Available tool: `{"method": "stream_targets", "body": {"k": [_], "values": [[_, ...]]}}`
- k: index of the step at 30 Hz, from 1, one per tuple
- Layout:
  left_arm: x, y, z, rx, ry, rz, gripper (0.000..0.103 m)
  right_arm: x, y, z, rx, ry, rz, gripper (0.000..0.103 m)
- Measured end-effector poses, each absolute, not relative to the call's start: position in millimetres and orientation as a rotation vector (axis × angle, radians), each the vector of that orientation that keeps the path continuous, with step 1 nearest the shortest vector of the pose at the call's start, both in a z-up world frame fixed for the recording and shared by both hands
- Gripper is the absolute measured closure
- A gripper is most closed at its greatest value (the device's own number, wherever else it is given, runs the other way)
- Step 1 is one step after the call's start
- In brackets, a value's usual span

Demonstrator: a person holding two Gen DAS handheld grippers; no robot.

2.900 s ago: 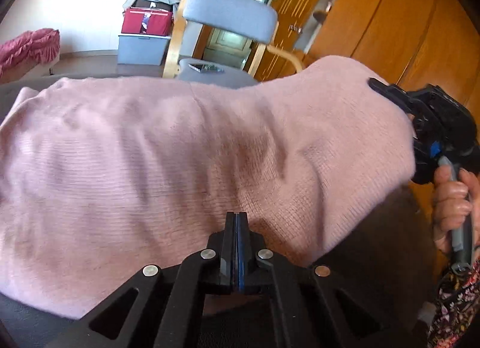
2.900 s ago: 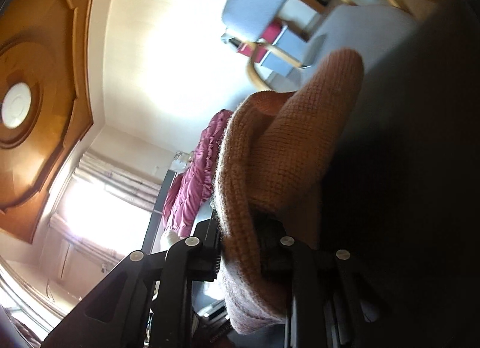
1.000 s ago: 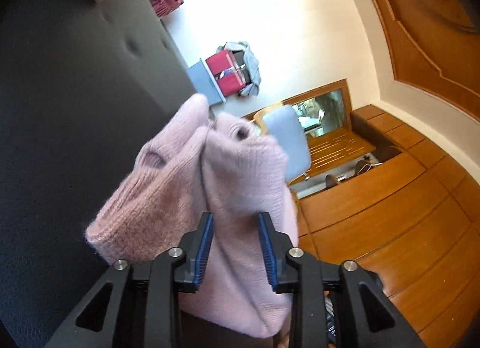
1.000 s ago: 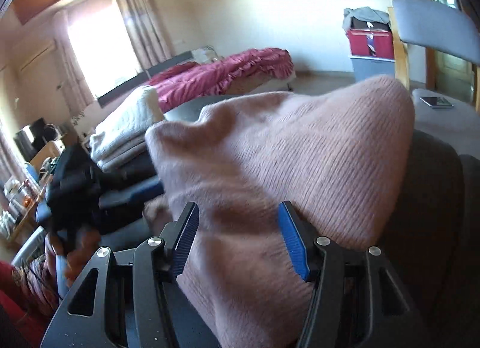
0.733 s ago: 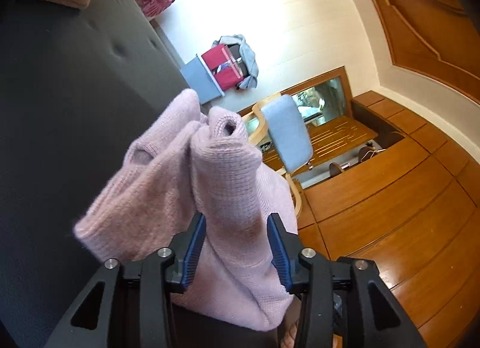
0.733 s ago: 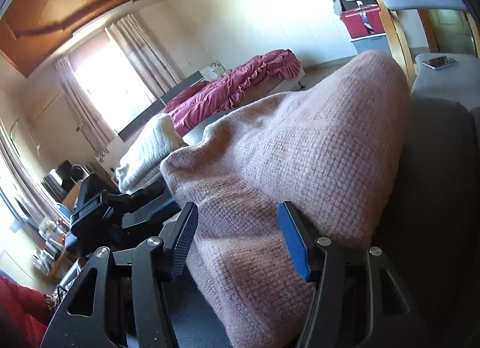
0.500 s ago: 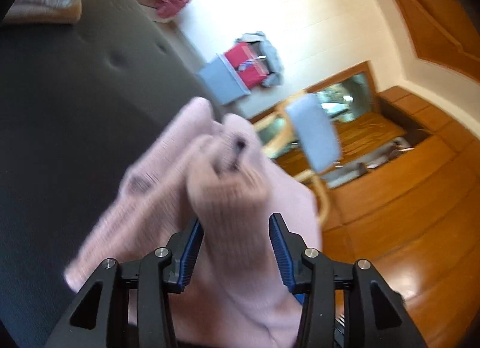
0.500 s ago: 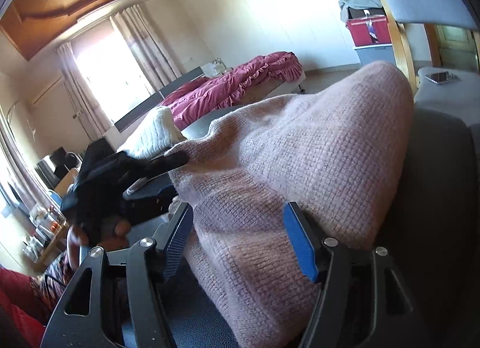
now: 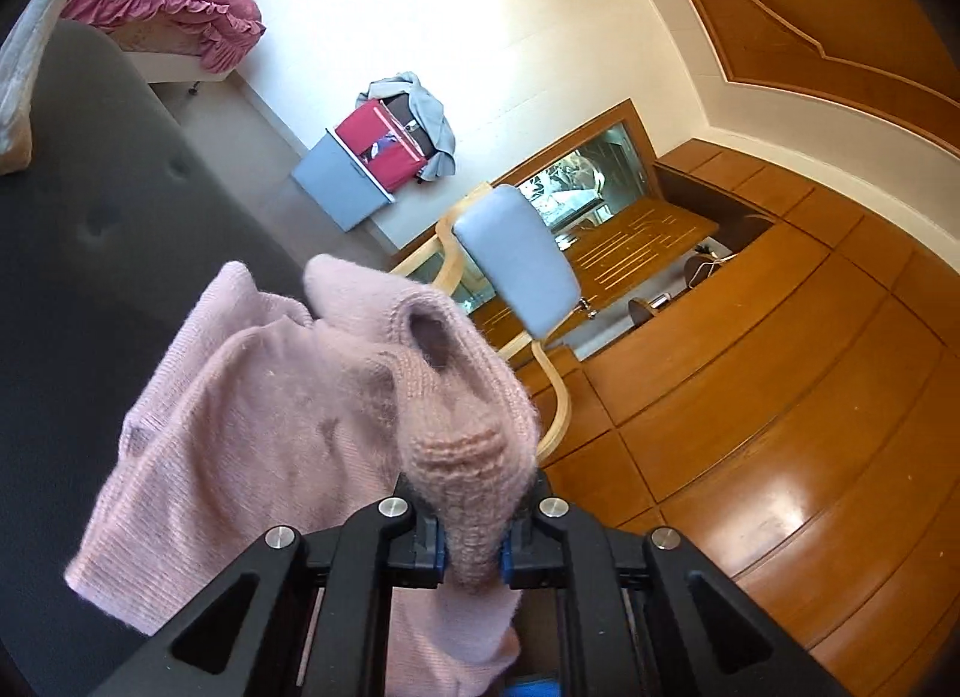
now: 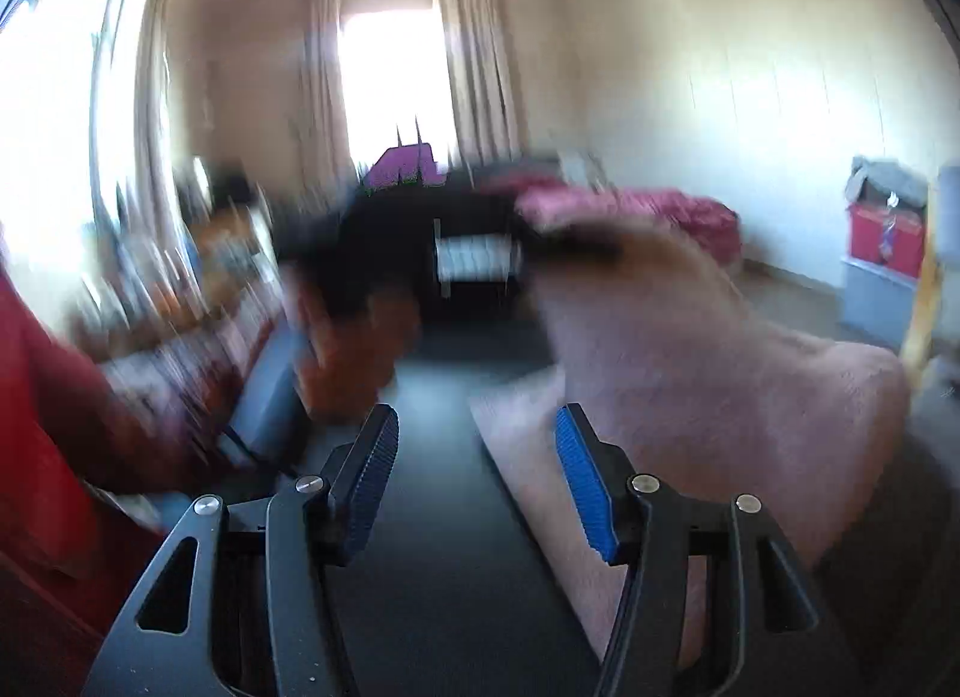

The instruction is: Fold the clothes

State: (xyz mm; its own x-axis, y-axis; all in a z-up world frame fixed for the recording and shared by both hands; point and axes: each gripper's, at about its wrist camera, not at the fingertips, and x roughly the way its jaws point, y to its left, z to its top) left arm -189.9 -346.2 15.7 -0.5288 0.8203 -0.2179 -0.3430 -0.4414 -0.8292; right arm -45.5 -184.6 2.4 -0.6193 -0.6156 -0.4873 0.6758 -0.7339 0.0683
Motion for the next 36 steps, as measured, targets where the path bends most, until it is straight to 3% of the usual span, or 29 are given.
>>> {"method": "stream_targets", "body": {"k": [4, 9, 10, 11, 13, 17, 27, 31, 36], "values": [[-188, -354, 4, -0.813, -1.051, 1.988, 0.093, -66, -205, -33, 0.933, 0.251, -2.405, 0.045], [-182, -360, -7, -0.796, -1.022, 2.03, 0.093, -66, -190, -29, 0.97, 0.178, -2.572, 0.047], [-180, -360, -11, -0.801, -1.002, 2.055, 0.093, -67, -182, -31, 1.006, 0.122, -2.606, 0.063], [-179, -361, -15, -0.807, -0.981, 2.082, 0.093, -69, -174, -33, 1.042, 0.063, -2.638, 0.086], [-177, -361, -25, -0.827, -0.937, 2.131, 0.093, -69, -160, -37, 1.097, -0.047, -2.687, 0.103], [-173, -359, -48, -0.882, -0.845, 2.21, 0.093, -59, -143, -41, 1.128, -0.194, -2.725, 0.103], [-163, -386, -37, -0.777, -0.828, 2.225, 0.092, -39, -168, -17, 1.123, -0.081, -2.746, 0.1], [-178, -402, -74, -0.94, -0.934, 2.21, 0.092, -27, -167, -5, 1.041, -0.132, -2.713, 0.1], [-174, -416, -80, -0.851, -1.029, 2.162, 0.092, -40, -169, -3, 1.048, -0.149, -2.718, 0.1]]}}
